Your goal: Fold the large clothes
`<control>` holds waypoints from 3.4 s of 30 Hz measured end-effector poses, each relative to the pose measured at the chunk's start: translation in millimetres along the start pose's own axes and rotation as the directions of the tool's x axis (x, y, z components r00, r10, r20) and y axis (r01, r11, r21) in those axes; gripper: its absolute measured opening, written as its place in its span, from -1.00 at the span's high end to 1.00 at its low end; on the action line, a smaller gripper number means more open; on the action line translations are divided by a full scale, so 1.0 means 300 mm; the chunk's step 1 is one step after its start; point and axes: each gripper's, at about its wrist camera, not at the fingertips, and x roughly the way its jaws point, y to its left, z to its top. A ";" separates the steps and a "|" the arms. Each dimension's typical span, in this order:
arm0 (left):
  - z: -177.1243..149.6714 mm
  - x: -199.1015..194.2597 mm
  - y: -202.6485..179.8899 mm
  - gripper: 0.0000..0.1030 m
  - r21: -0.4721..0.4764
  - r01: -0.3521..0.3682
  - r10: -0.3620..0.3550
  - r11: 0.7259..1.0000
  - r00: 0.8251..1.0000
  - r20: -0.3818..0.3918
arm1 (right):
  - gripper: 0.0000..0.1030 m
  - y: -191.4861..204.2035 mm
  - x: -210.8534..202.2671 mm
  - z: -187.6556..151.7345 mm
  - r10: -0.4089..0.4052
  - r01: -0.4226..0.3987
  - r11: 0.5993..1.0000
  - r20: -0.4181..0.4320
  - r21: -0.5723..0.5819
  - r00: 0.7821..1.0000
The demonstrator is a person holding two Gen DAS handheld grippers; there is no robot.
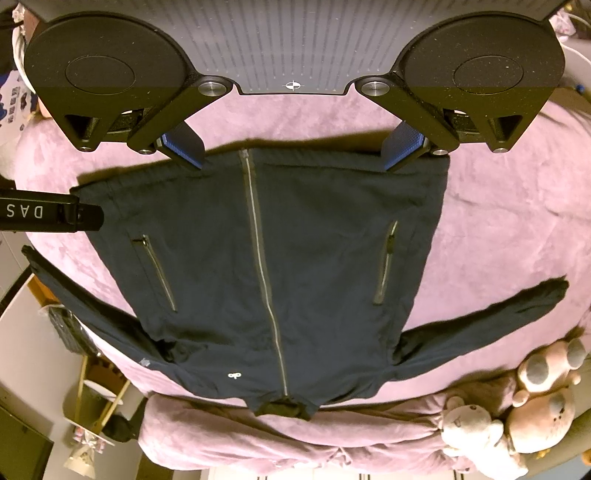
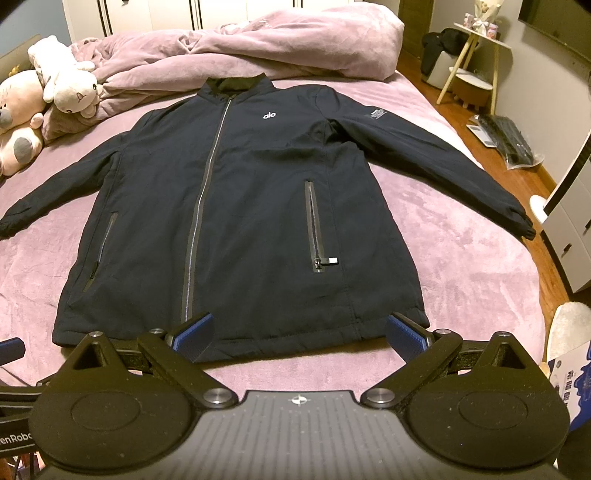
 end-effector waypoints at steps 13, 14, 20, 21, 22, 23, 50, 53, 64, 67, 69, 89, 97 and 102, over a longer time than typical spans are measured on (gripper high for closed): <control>0.015 0.017 0.003 -1.00 -0.011 0.010 -0.010 1.000 1.000 -0.025 | -0.93 -0.009 0.025 -0.002 0.002 -0.002 1.000 -0.017 0.016 1.000; 0.016 0.018 0.002 -1.00 -0.009 0.011 -0.011 1.000 1.000 -0.027 | -0.93 -0.012 0.027 0.000 0.002 -0.001 1.000 -0.019 0.019 1.000; 0.019 0.028 0.003 -1.00 -0.009 0.013 -0.013 1.000 0.999 -0.037 | -0.93 -0.023 0.035 -0.001 0.003 -0.002 0.999 -0.026 0.035 1.000; 0.019 0.030 0.005 -1.00 -0.011 0.013 -0.014 1.000 0.999 -0.040 | -0.93 -0.024 0.038 0.000 0.003 -0.002 0.999 -0.029 0.037 1.000; 0.019 0.031 0.005 -1.00 -0.013 0.014 -0.015 1.000 0.999 -0.042 | -0.93 -0.025 0.041 0.000 0.004 -0.003 0.999 -0.032 0.039 0.999; 0.020 0.032 0.006 -1.00 -0.014 0.015 -0.015 1.000 0.999 -0.043 | -0.93 -0.029 0.042 0.000 0.005 -0.004 0.999 -0.034 0.040 0.999; 0.168 0.261 0.078 -1.00 -0.152 0.081 -0.077 0.985 0.997 0.031 | -0.93 -0.584 0.337 0.059 0.414 -0.512 0.694 0.302 0.506 0.859; 0.219 0.352 0.083 -1.00 -0.172 0.065 -0.055 0.983 0.997 0.061 | -0.93 -0.796 0.452 0.076 0.346 -0.512 0.552 0.378 0.658 0.859; 0.329 0.690 0.106 -1.00 -0.201 -0.029 0.034 0.979 0.999 0.025 | -0.08 -1.257 0.847 0.086 0.025 -0.419 0.152 0.420 0.895 0.907; 0.331 0.748 0.124 -1.00 -0.219 -0.054 0.053 0.974 0.999 -0.012 | 0.10 -1.271 0.922 0.101 -0.014 -0.401 0.115 0.405 0.909 0.914; 0.326 0.773 0.136 -1.00 -0.229 -0.060 0.057 0.972 0.998 -0.019 | 0.33 -1.266 0.956 0.108 -0.025 -0.402 0.093 0.406 0.911 0.913; 0.322 0.731 0.280 -1.00 -0.350 0.140 -0.150 0.926 0.989 0.001 | 0.14 -0.270 0.695 0.667 0.156 -0.082 0.978 0.415 -0.190 0.896; 0.499 0.714 0.182 -1.00 -0.286 0.307 -0.287 0.908 0.952 0.108 | -0.11 -0.182 0.724 0.509 0.286 -0.254 0.955 0.253 -0.154 0.924; 0.624 0.870 0.075 -0.69 -0.335 0.434 -0.433 0.836 0.898 0.082 | -0.11 -0.319 0.706 0.367 0.298 -0.331 0.939 0.262 0.093 0.918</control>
